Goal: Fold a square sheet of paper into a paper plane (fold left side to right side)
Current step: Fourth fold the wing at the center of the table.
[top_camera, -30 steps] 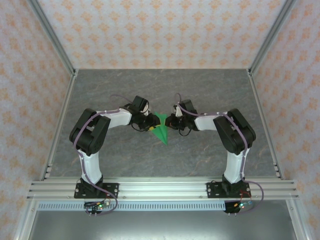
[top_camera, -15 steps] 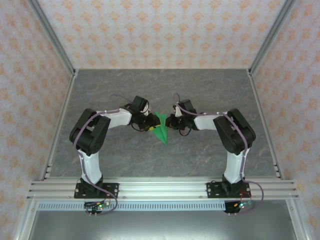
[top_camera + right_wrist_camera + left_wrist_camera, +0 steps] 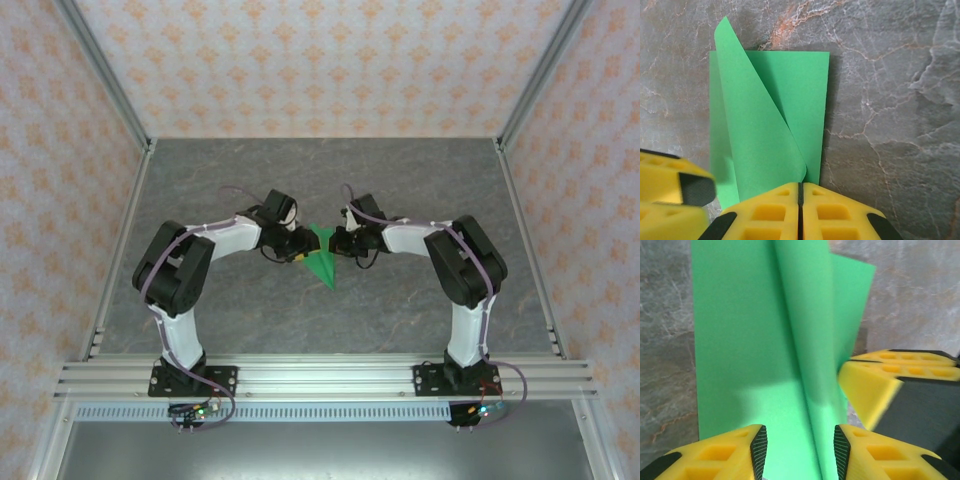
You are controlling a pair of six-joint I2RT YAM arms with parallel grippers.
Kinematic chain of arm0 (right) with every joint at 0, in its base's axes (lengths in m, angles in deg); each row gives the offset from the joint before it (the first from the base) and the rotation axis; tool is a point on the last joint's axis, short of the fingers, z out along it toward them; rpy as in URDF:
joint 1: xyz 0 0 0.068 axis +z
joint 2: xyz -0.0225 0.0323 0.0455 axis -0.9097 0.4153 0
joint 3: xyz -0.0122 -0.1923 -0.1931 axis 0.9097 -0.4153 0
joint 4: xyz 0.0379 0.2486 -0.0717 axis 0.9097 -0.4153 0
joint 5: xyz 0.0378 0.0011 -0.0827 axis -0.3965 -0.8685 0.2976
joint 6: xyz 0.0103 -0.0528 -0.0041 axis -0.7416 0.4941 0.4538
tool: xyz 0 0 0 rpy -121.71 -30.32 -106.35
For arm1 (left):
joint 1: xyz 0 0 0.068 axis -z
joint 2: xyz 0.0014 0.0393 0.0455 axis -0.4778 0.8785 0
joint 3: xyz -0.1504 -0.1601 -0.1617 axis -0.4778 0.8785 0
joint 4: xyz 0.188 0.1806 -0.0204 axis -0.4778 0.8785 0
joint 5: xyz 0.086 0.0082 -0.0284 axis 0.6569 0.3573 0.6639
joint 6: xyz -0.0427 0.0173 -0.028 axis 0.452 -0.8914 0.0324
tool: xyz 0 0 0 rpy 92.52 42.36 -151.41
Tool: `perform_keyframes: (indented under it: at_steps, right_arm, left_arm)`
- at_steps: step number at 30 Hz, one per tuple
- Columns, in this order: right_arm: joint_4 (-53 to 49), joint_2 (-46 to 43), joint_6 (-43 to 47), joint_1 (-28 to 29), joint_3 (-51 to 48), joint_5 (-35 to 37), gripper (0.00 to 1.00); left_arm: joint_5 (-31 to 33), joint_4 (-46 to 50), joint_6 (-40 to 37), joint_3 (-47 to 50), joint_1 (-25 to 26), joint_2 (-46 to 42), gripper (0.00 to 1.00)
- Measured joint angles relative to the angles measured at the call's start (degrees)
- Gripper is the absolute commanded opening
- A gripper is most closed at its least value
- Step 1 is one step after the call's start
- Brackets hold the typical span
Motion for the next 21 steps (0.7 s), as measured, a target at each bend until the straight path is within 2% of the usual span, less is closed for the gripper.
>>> perform_keyframes:
  at_steps: [5, 7, 13, 21]
  right_arm:
    - [-1.07, 0.20, 0.04, 0.00, 0.68, 0.02, 0.09]
    - [-1.40, 0.24, 0.22, 0.04, 0.85, 0.04, 0.09]
    - [-2.10, 0.26, 0.46, 0.26, 1.25, 0.48, 0.09]
    - [-3.58, 0.42, 1.09, 0.70, 2.12, 1.57, 0.09]
  left_arm:
    - [-0.94, 0.26, -0.44, -1.44, 0.00, -2.12, 0.25]
    - [-2.14, -0.63, -0.28, -1.84, 0.00, -1.84, 0.21]
    - [-5.05, -2.58, 0.26, -4.46, 0.00, 3.17, 0.18]
    - [-5.75, -4.22, 1.53, -5.57, 0.00, 8.04, 0.18]
